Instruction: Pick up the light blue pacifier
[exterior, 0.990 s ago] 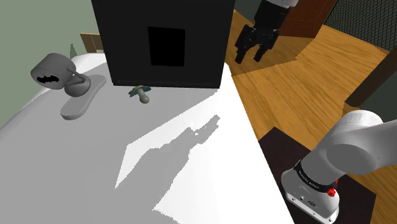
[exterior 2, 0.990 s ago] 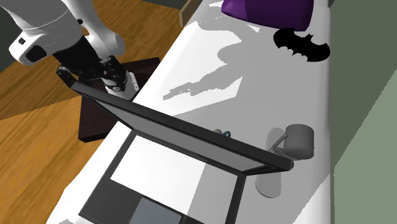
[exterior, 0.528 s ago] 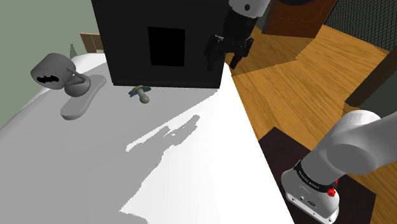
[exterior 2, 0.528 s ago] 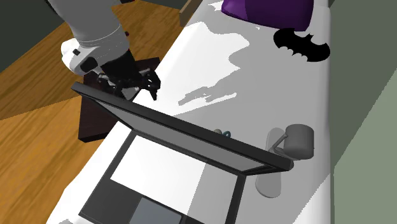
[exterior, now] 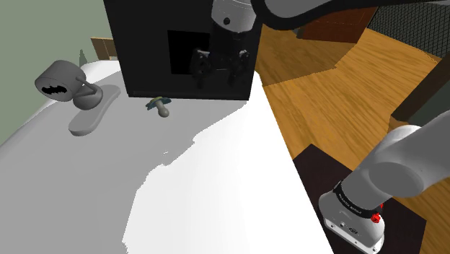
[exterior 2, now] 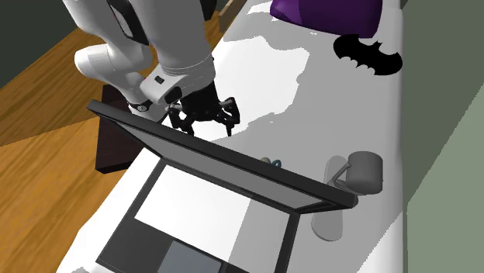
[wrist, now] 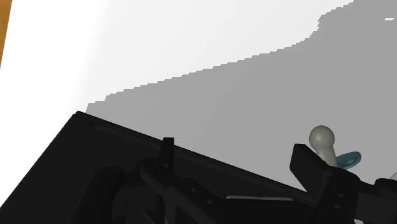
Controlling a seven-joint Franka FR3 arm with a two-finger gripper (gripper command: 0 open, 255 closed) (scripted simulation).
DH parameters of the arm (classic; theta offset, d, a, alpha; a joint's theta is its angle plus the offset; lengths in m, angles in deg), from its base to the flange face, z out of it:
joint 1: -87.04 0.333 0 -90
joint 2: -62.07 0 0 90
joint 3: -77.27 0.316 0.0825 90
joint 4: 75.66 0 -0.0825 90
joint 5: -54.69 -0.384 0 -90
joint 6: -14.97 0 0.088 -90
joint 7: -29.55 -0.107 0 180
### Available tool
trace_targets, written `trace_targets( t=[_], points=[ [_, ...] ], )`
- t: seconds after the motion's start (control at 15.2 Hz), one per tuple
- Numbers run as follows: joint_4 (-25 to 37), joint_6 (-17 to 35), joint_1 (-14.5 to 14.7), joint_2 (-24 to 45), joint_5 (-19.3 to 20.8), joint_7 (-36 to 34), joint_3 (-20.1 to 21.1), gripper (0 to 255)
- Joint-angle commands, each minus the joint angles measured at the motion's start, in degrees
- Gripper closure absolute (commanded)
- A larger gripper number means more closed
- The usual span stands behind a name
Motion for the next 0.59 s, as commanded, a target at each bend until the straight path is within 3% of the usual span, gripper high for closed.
trace_targets(
  t=[0.0, 0.33, 0.53],
  points=[
    [3.6, 1.1, -0.5, 4.7, 3.0, -4.8, 3.2, 0],
    [13.5, 1.3, 0.1, 17.6, 13.8, -16.6, 9.1, 0],
    [21.0, -0.4, 3.1, 26.4, 21.6, -23.6, 10.6, 0]
  ],
)
